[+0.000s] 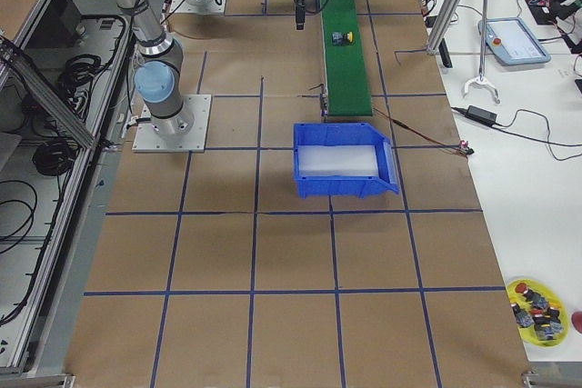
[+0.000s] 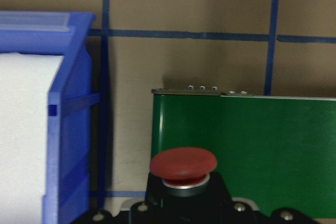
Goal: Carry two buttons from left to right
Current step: 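Carry the red button with the left gripper onto the conveyor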
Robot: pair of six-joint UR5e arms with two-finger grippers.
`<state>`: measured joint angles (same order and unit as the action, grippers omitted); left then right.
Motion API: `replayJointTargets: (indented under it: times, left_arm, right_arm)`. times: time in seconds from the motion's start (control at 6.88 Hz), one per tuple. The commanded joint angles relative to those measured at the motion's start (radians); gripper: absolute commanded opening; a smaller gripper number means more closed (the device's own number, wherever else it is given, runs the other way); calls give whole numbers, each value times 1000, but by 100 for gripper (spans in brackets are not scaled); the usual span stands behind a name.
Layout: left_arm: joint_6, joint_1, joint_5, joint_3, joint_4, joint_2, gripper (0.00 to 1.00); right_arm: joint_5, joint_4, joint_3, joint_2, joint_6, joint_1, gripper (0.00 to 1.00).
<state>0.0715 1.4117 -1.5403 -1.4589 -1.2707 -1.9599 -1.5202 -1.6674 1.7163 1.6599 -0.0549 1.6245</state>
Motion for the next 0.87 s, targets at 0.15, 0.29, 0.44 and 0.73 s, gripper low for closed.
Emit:
replayJointTargets:
  times: [0.15, 0.29, 0.44, 0.73]
  left_arm:
    - [-110, 42, -3, -173, 286, -53, 10]
    - [-111, 46, -4, -204, 304, -53, 10]
    - [-111, 46, -4, -207, 306, -53, 11]
    - [-110, 46, 5, -195, 306, -53, 99]
  right_arm:
    - [0, 0, 2, 0, 0, 0, 100]
    - [0, 0, 2, 0, 0, 0, 100]
    - [0, 0, 2, 0, 0, 0, 100]
    - [2, 0, 0, 0, 0, 2, 100]
